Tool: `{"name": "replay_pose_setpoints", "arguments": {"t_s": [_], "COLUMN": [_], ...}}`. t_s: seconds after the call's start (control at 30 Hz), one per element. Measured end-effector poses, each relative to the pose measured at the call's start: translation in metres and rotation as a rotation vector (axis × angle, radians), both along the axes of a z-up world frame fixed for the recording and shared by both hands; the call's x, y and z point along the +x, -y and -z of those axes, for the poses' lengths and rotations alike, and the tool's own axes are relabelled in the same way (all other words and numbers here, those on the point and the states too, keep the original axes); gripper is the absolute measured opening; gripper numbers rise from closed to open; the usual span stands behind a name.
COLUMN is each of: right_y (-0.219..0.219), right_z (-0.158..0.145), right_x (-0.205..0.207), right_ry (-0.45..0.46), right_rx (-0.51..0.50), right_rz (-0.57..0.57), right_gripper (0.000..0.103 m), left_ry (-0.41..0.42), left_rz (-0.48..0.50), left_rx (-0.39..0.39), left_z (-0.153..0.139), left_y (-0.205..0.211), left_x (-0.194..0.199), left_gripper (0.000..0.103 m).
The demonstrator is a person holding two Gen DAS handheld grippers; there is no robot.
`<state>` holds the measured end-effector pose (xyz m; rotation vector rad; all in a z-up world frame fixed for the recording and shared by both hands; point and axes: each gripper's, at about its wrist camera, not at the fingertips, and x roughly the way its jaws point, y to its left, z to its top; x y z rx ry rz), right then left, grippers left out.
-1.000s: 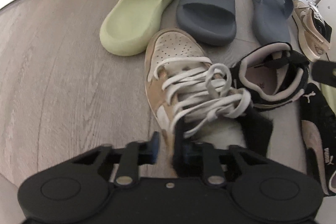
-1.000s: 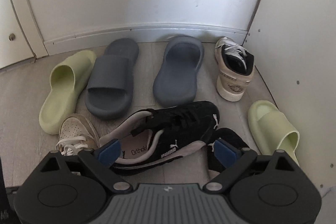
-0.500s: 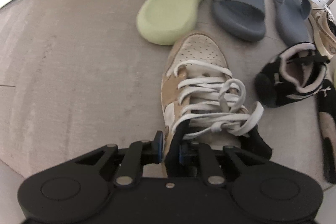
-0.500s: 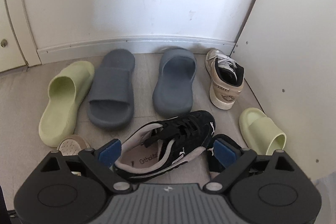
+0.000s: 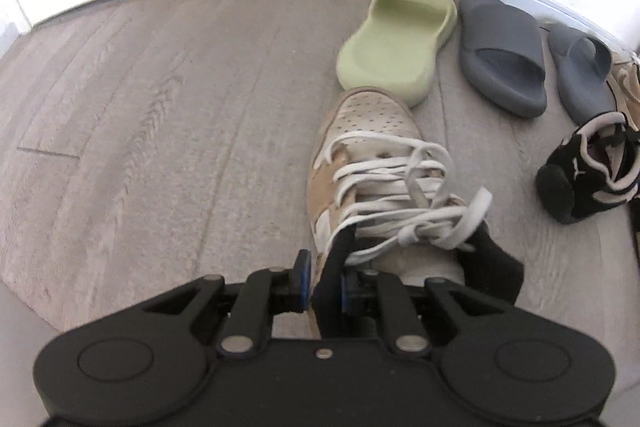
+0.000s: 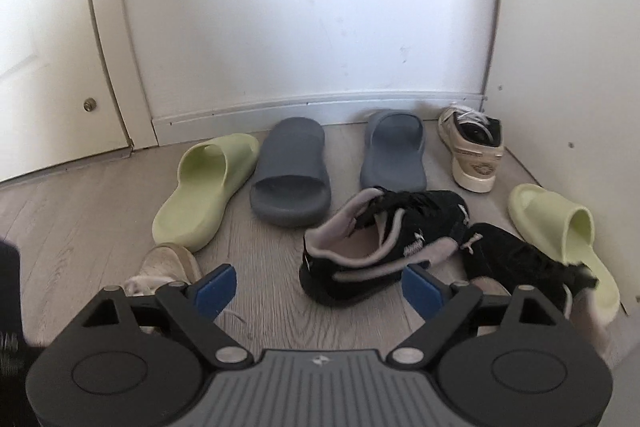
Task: Organize scattered shoes
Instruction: 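Lift the tan sneaker with the left gripper and carry it toward the door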
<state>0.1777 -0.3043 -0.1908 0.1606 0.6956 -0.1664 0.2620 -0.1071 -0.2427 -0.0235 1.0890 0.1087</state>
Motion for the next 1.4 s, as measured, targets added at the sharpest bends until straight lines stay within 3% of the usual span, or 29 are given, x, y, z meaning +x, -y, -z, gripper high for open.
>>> {"name": "replay_pose_setpoints", "arguments": {"t_s": [0.13, 0.23, 0.37, 0.57, 0.67, 0.83, 1.03, 1.13, 1.27, 1.4], "right_y": [-0.001, -0.006, -0.017, -0.045, -0.061, -0.092, -0.129, -0.151, -0.173, -0.193], "right_z": [-0.006, -0.010, -0.007, 0.003, 0.006, 0.022, 0.044, 0.056, 0.070, 0.078], "right_x": [-0.027, -0.037, -0.036, -0.021, -0.011, 0.001, 0.009, 0.011, 0.019, 0.024], "right_ry": [-0.023, -0.035, -0.018, -0.062, -0.059, -0.113, -0.223, -0.195, -0.232, -0.205], "right_rx": [0.030, 0.026, 0.023, 0.059, 0.131, 0.155, 0.156, 0.146, 0.085, 0.008], "right_rz": [0.053, 0.055, 0.045, -0.089, -0.164, -0.235, -0.298, -0.401, -0.510, -0.610], "right_gripper": [0.090, 0.090, 0.090, 0.091, 0.091, 0.091, 0.092, 0.092, 0.092, 0.091], "left_ry": [-0.015, -0.027, 0.021, 0.082, 0.098, 0.127, 0.206, 0.235, 0.255, 0.262], "left_rz": [0.007, -0.030, -0.030, -0.025, -0.031, -0.038, -0.118, -0.199, -0.246, -0.279], "left_rx": [0.064, 0.036, 0.040, 0.033, -0.012, -0.041, -0.078, -0.125, -0.178, -0.219], "left_z": [0.001, 0.002, 0.005, 0.009, 0.007, -0.009, -0.033, -0.040, -0.039, -0.036], "left_y": [-0.023, -0.054, -0.080, -0.115, -0.125, -0.139, -0.160, -0.174, -0.188, -0.200], "left_x": [-0.001, 0.008, 0.026, 0.046, 0.031, -0.014, -0.072, -0.089, -0.092, -0.092], "left_gripper": [0.014, 0.016, 0.018, 0.023, 0.032, 0.059, 0.066, 0.066, 0.067, 0.067]}}
